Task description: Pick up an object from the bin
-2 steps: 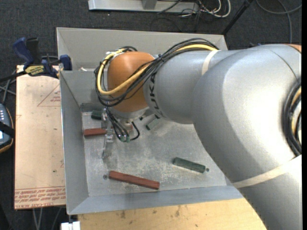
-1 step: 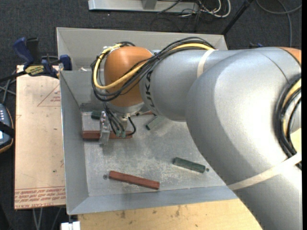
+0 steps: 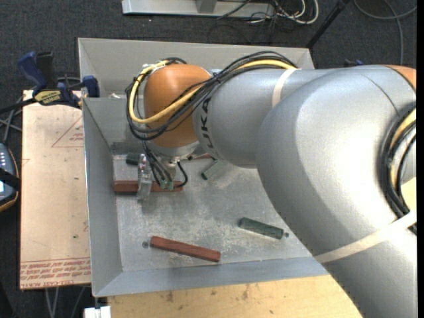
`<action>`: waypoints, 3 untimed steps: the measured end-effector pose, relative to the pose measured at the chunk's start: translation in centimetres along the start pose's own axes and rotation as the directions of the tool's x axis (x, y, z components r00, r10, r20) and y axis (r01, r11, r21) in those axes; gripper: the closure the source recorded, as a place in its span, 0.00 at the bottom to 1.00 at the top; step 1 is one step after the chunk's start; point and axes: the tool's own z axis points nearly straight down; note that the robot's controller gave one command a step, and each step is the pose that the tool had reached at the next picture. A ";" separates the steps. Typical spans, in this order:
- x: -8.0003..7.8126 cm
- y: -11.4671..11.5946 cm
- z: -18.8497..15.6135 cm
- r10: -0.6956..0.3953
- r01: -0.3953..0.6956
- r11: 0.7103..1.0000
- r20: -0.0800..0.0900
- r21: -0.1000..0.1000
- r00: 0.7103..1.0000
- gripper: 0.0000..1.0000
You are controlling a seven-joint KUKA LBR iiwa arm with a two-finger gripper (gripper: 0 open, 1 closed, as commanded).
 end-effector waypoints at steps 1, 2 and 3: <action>0.1 0.0 -0.3 0.000 0.000 1.000 -0.002 0.001 1.000 1.00; 0.2 -0.1 -1.4 0.000 0.000 1.000 -0.007 0.004 1.000 1.00; 0.3 -0.1 -3.7 0.000 0.000 1.000 -0.010 0.005 1.000 1.00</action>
Offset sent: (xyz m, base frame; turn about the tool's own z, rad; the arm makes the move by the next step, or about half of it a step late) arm 0.0000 -0.0001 0.1223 0.0000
